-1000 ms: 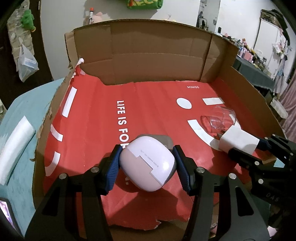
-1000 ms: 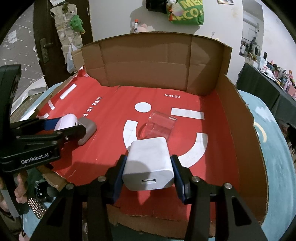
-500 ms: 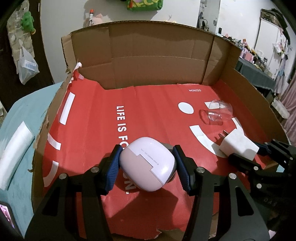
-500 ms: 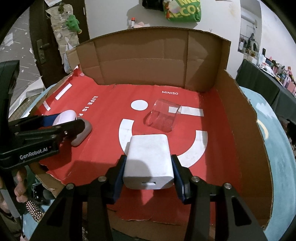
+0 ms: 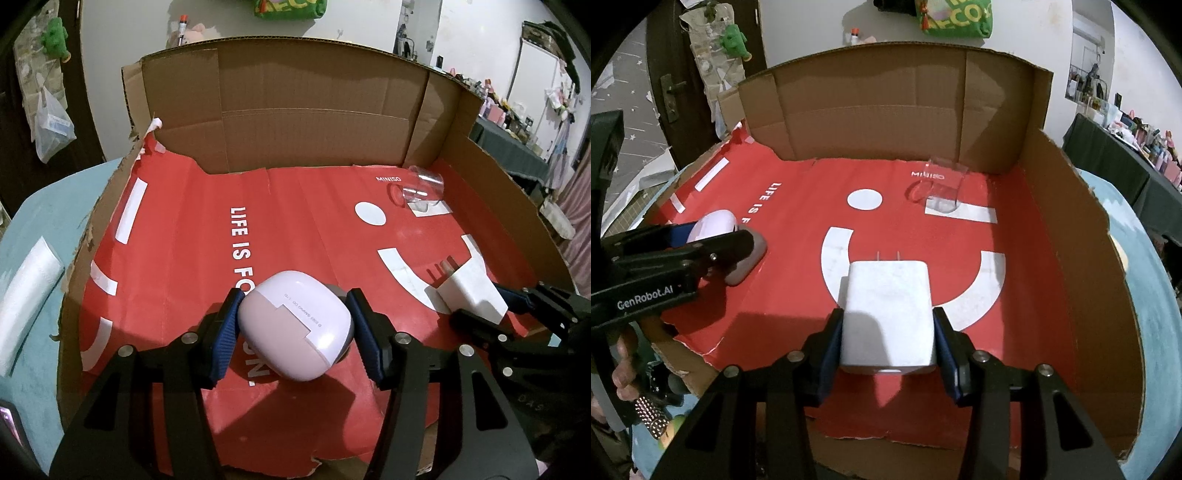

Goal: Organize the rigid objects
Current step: 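Carry the charger with right tool into the box while left tool carries the earbud case, then lower and open left tool to drop the earbud case while right tool releases the charger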

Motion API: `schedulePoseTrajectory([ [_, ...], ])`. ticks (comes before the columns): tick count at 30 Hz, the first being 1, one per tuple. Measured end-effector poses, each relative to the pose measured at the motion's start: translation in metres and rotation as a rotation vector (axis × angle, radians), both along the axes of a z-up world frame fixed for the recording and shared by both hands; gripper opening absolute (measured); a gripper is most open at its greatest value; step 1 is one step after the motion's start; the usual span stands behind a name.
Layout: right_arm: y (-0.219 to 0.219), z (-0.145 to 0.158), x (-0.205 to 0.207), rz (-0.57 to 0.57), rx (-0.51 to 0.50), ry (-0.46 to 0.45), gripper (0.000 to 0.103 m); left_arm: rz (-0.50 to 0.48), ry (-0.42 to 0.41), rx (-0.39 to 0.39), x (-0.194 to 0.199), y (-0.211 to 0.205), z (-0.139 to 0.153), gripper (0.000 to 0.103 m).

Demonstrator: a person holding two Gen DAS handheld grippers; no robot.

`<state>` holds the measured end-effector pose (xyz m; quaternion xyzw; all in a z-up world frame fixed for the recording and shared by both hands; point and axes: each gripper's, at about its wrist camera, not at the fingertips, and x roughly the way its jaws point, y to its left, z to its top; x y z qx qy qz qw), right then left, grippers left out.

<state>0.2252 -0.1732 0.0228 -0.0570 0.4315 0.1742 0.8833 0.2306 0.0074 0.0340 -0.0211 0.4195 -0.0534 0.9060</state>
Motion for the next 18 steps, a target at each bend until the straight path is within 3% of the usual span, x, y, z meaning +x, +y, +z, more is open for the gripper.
schedulePoseTrajectory([
  [18, -0.0019, 0.0008, -0.0006, -0.004, 0.005, -0.001, 0.049, 0.005, -0.02, 0.05, -0.004, -0.0058, 0.0034, 0.056],
])
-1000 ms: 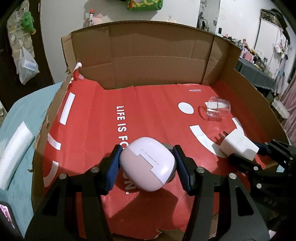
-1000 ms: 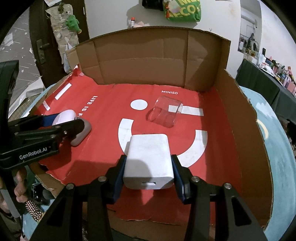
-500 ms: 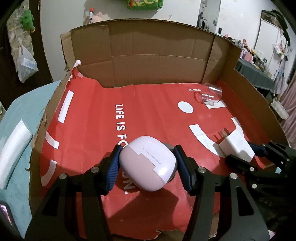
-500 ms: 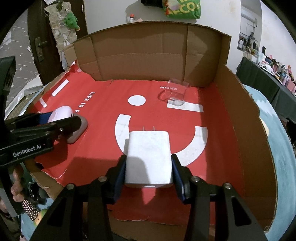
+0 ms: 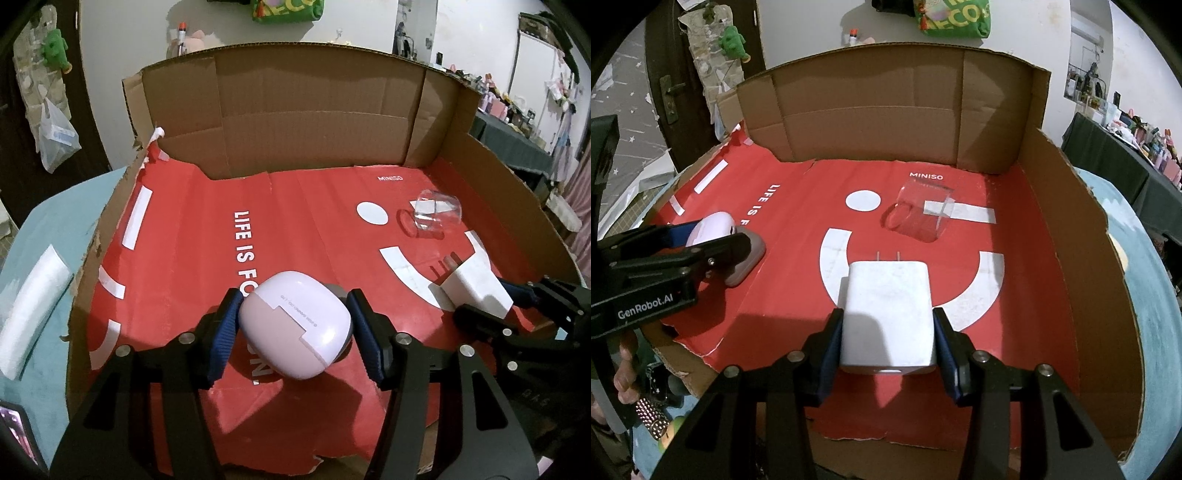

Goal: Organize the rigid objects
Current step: 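Lower and open left tool to drop the earbud case while right tool releases the charger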

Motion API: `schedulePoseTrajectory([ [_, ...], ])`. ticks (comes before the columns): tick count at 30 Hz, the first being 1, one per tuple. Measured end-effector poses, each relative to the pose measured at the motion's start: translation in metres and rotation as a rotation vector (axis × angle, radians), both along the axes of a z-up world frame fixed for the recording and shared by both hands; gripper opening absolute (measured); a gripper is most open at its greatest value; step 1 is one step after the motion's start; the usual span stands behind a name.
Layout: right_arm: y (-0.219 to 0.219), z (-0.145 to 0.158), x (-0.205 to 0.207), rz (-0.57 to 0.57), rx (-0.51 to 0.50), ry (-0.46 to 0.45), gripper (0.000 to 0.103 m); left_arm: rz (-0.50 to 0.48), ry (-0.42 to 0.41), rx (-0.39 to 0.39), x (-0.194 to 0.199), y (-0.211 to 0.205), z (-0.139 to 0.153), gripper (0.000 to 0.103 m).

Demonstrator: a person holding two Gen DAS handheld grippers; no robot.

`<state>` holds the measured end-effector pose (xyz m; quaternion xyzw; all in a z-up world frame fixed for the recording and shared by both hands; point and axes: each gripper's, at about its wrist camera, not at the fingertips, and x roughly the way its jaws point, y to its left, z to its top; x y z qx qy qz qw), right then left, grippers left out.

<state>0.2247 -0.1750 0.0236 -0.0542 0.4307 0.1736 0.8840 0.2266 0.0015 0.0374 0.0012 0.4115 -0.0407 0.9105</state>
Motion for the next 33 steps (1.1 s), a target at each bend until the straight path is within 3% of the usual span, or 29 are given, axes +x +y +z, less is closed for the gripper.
schedulePoseTrajectory([
  [9, -0.002, 0.001, -0.001, -0.002, 0.007, 0.002, 0.049, 0.003, -0.03, 0.007, -0.006, 0.0, 0.008, 0.078],
  [11, -0.003, 0.002, -0.002, -0.003, 0.01, 0.0, 0.049, 0.005, -0.042, 0.014, -0.009, 0.0, 0.01, 0.088],
  [24, -0.006, 0.021, -0.019, -0.004, 0.03, -0.059, 0.066, 0.013, -0.081, 0.021, -0.025, 0.0, 0.022, 0.099],
  [33, -0.011, 0.034, -0.035, -0.002, 0.072, -0.098, 0.084, 0.023, -0.142, 0.028, -0.043, 0.001, 0.035, 0.103],
])
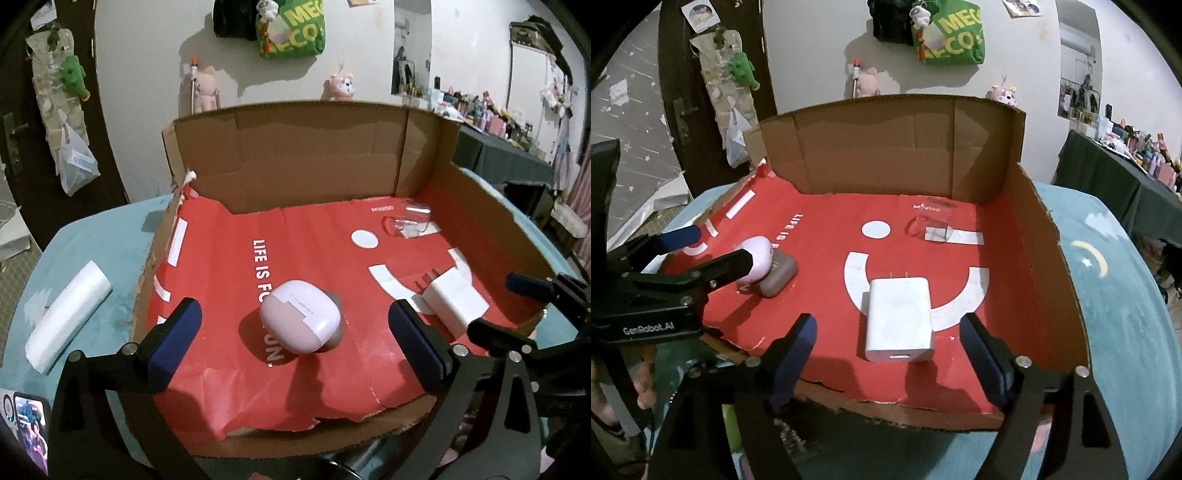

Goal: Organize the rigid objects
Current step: 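Withdraw both tools from the box back toward the remaining items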

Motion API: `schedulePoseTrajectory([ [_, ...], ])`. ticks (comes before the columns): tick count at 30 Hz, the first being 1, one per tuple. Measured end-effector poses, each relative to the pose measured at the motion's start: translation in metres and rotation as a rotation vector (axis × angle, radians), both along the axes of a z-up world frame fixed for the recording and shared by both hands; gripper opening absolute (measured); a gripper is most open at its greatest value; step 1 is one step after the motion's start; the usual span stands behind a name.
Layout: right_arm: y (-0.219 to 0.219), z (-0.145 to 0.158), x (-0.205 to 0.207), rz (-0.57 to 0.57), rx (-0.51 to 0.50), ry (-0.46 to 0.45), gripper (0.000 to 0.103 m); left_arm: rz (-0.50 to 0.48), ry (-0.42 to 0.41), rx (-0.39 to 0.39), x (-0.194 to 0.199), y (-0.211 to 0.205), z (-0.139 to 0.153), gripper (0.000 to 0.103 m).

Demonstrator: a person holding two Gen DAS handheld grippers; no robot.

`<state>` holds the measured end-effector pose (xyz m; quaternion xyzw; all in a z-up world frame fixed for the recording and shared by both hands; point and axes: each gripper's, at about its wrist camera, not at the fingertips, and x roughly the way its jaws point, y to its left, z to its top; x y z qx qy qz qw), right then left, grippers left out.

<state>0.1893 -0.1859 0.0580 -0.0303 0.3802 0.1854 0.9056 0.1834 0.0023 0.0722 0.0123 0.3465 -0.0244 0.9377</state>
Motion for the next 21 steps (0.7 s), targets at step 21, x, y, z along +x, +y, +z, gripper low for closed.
schedulePoseTrajectory([
  [21, -0.009, 0.023, -0.044, 0.014, 0.072, -0.119, 0.103, -0.008, -0.026, -0.004, -0.048, -0.005, 0.009, 0.103],
])
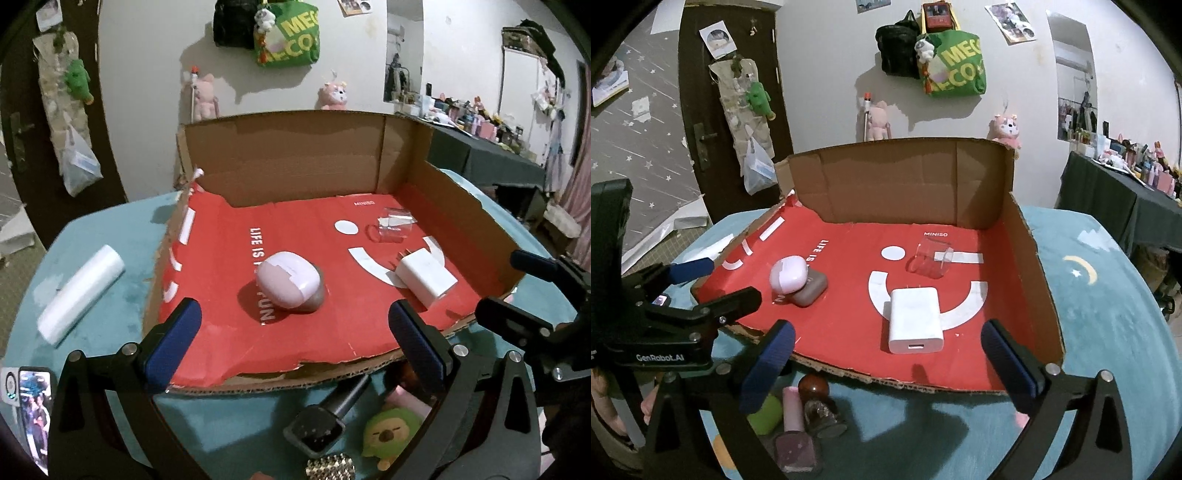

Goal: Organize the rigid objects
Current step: 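Withdraw both tools from the box back toward the remaining items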

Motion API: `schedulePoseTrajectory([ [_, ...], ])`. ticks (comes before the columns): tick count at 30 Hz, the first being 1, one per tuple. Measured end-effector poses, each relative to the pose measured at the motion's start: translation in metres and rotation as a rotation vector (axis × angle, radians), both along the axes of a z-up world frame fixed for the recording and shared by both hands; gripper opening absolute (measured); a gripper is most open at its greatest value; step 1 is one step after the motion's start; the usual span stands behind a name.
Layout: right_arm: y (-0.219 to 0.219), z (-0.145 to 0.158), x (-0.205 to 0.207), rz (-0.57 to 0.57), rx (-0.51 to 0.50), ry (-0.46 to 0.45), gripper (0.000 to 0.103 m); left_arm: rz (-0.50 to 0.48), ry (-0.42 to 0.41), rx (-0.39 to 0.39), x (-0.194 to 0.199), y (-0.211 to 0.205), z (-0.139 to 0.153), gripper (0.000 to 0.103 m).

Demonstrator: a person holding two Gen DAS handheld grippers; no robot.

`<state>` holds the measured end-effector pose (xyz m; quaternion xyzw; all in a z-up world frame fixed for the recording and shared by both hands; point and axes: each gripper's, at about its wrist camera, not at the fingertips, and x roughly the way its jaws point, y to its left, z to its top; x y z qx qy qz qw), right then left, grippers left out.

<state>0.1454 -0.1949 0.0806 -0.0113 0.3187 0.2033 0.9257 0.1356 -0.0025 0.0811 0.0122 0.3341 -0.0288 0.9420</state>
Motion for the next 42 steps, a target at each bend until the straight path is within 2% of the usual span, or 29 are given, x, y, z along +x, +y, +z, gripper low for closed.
schedulePoseTrajectory([
  [9, -0.003, -0.001, -0.019, -0.036, 0.009, -0.016, 0.103, 0.024, -0.021, -0.009, -0.021, 0.002, 0.007, 0.103],
  [15, -0.007, -0.005, -0.03, -0.095, 0.002, -0.007, 0.103, 0.061, -0.002, -0.074, -0.029, 0.015, 0.006, 0.103],
  [19, -0.006, -0.008, -0.034, -0.097, 0.005, 0.014, 0.103, 0.088, 0.004, -0.09, -0.034, 0.022, 0.003, 0.103],
  [29, 0.0, -0.017, -0.044, -0.095, -0.035, 0.011, 0.103, 0.074, 0.036, -0.088, -0.046, 0.021, -0.008, 0.103],
  [42, -0.007, -0.03, -0.051, -0.096, -0.03, 0.055, 0.103, 0.039, 0.084, -0.09, -0.058, 0.013, -0.024, 0.103],
])
